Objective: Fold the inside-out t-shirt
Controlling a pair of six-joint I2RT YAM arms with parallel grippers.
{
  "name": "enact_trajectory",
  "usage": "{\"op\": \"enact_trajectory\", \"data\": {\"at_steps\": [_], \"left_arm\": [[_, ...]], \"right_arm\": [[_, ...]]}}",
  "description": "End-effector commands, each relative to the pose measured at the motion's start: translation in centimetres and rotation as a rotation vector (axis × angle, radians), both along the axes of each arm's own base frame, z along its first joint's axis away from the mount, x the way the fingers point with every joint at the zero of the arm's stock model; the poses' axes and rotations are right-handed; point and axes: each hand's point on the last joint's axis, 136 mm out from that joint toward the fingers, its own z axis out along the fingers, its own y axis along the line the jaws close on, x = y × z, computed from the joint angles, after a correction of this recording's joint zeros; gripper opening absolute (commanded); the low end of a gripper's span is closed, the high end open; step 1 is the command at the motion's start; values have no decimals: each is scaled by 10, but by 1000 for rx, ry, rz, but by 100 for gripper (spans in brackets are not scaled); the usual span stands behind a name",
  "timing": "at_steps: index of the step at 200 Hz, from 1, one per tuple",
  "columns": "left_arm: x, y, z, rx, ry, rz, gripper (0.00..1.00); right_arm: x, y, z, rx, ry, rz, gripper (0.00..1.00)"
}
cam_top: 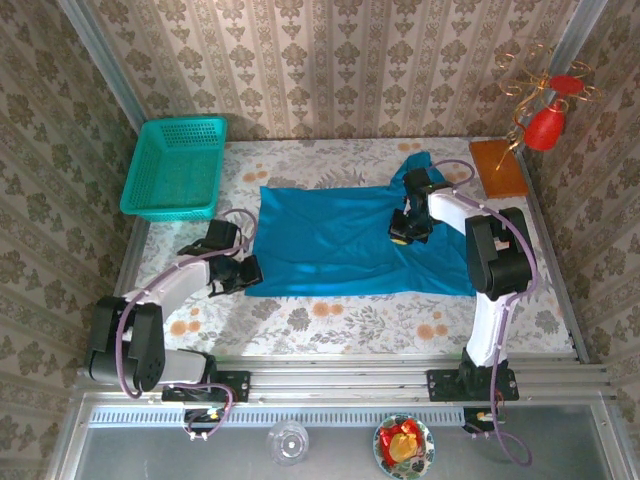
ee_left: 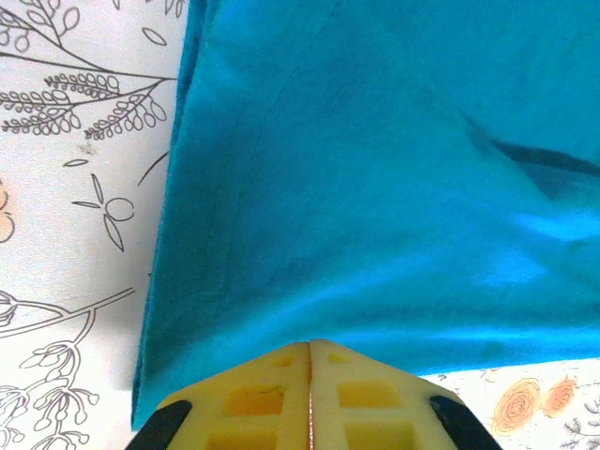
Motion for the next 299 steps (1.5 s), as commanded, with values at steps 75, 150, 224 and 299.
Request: {"op": "enact_trajectory", "data": {"at_steps": [75,150,224,299], "left_arm": [[-17,13,-32,65,80,-11,8],[-55,30,-42,74,117,76,8],[-36,22,7,23,0,70,11],[33,-14,27,23,-53,-72,13]], "right_arm": [[-22,-73,33,-24,-57,-148,54],[-102,-158,-18,-63,103,-452,64],[-108,-159,22,-18,-8,-478,63],[-74,-36,57,127,-87,-12,53]]}}
